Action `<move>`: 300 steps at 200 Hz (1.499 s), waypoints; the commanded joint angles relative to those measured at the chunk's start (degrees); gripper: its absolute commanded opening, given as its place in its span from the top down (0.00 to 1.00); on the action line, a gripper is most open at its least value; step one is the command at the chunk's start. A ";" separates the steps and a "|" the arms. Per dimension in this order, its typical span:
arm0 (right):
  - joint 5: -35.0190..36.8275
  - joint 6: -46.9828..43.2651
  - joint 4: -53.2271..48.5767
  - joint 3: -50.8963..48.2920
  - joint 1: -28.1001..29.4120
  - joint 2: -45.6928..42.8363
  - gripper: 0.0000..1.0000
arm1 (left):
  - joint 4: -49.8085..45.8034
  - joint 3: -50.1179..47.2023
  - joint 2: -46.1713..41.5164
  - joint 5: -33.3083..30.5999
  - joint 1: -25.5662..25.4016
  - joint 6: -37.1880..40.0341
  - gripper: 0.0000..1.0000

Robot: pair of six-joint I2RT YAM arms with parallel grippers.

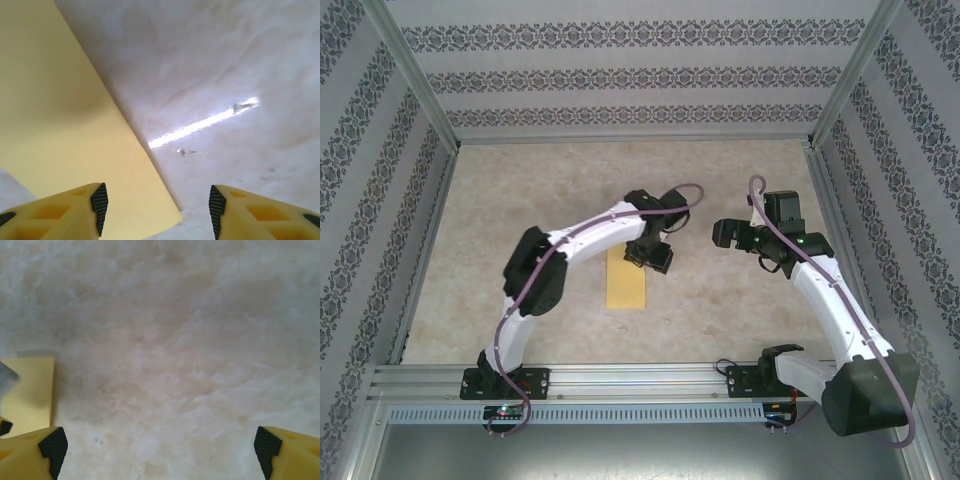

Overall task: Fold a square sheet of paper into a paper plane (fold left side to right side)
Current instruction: Turn over the paper at the center of the table, then third fold the triangle at the center of the table.

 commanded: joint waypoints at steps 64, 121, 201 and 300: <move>-16.38 10.93 18.94 -1.56 10.93 14.32 0.38 | 38.83 -42.96 -33.82 15.89 17.90 -7.93 0.38; -19.93 16.91 33.28 4.75 21.31 31.20 0.44 | 57.27 -63.25 -41.52 24.72 24.20 -16.14 0.33; -19.46 16.60 33.83 13.36 23.43 45.64 0.44 | 63.92 -68.01 -35.88 29.12 23.19 -19.71 0.30; -18.24 14.11 31.94 13.99 23.43 47.81 0.44 | 65.72 -65.54 -28.44 31.29 20.82 -20.82 0.39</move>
